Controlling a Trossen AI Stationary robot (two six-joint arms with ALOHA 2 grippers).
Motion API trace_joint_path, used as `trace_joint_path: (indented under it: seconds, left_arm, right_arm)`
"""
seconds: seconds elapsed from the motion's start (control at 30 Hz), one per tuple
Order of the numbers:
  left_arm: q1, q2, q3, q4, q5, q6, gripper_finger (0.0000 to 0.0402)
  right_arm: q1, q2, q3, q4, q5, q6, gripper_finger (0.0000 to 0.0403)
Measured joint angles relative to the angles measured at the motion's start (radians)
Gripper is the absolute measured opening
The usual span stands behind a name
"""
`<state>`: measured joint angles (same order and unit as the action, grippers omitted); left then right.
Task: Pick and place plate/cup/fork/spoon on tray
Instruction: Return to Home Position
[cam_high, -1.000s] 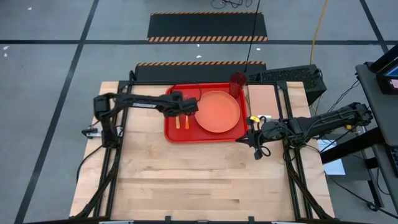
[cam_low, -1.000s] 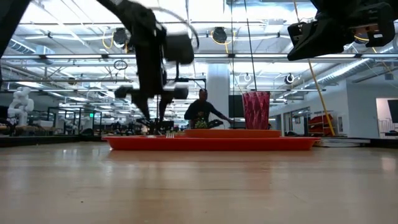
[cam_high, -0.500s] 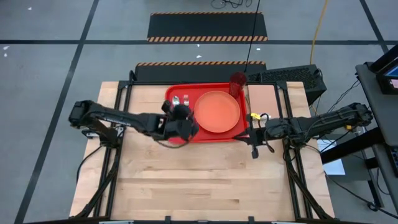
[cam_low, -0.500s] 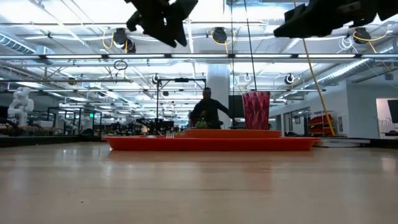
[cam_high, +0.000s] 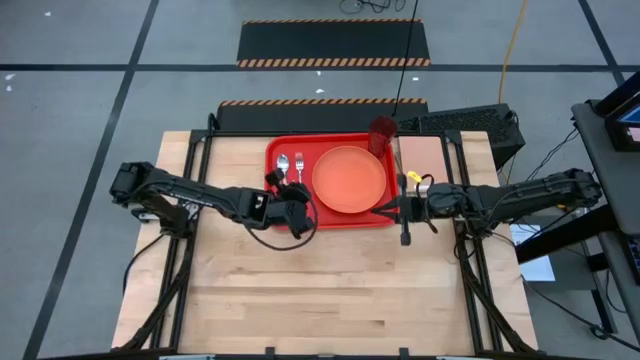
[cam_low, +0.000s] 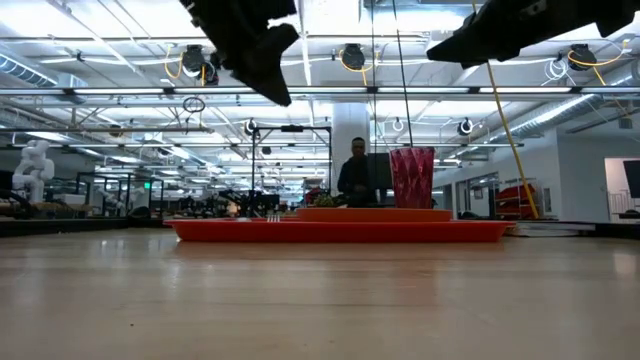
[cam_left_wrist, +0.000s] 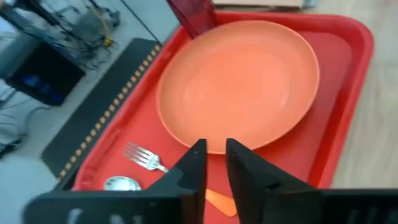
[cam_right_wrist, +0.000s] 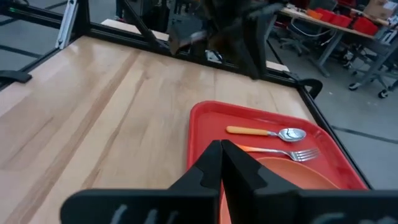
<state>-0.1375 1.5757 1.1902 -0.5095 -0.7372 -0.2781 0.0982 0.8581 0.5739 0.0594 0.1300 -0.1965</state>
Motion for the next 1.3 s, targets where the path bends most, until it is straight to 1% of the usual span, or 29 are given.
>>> trace_joint_path:
  seconds: [0.1,0.17,0.2,0.27,0.33,0.4,0.5,0.6,0.67,0.73,0.83,0.97,1.07,1.17,1.3]
  left_arm:
    - [0.008,-0.004,-0.062,0.111,0.058,0.070,0.0029]
    - [0.006,-0.042,-0.132,0.212,0.102,0.123,0.0009]
    - [0.005,-0.063,-0.167,0.277,0.130,0.143,0.0006]
    - [0.008,-0.116,-0.247,0.390,0.157,0.153,0.0007]
    - [0.008,-0.170,-0.332,0.432,0.170,0.148,0.0009]
    - [-0.004,-0.227,-0.402,0.508,0.193,0.138,0.0007]
    - [-0.042,-0.314,-0.517,0.610,0.200,0.143,0.0004]
    - [-0.079,-0.392,-0.643,0.708,0.196,0.154,0.0008]
    - [-0.100,-0.446,-0.709,0.784,0.200,0.162,0.0010]
    - [-0.114,-0.499,-0.781,0.825,0.200,0.168,0.0008]
    - [-0.122,-0.569,-0.887,0.926,0.198,0.187,0.0004]
    - [-0.122,-0.649,-1.021,1.111,0.228,0.238,0.0009]
    - [-0.120,-0.691,-1.096,1.223,0.240,0.252,0.0007]
    - [-0.120,-0.726,-1.145,1.247,0.248,0.262,0.0004]
    - [-0.120,-0.753,-1.181,1.240,0.250,0.241,0.0010]
  right_arm:
    - [-0.007,0.000,0.000,-0.001,-0.001,-0.014,0.0000]
    - [-0.015,0.000,0.000,-0.008,0.000,-0.004,0.0000]
    - [-0.018,0.000,0.000,-0.016,0.000,0.006,0.0000]
    - [-0.020,0.001,0.000,-0.032,0.000,0.029,0.0000]
    - [-0.019,0.000,-0.001,-0.042,0.000,0.045,0.0000]
    - [-0.019,0.000,-0.022,-0.024,0.000,0.055,0.0000]
    - [-0.019,0.001,-0.075,0.032,0.000,0.070,0.0000]
    - [-0.020,0.000,-0.116,0.082,0.000,0.080,0.0000]
    - [-0.020,-0.007,-0.137,0.087,0.000,0.080,0.0000]
    - [-0.020,-0.019,-0.147,0.095,0.000,0.080,0.0000]
    - [-0.020,-0.067,-0.185,0.103,0.000,0.088,0.0000]
    - [-0.029,-0.156,-0.255,0.125,0.006,0.087,0.0000]
    - [-0.039,-0.229,-0.301,0.138,0.028,0.108,0.0000]
    - [-0.050,-0.297,-0.324,0.129,0.032,0.100,0.0000]
    - [-0.064,-0.367,-0.357,0.121,0.030,0.090,0.0000]
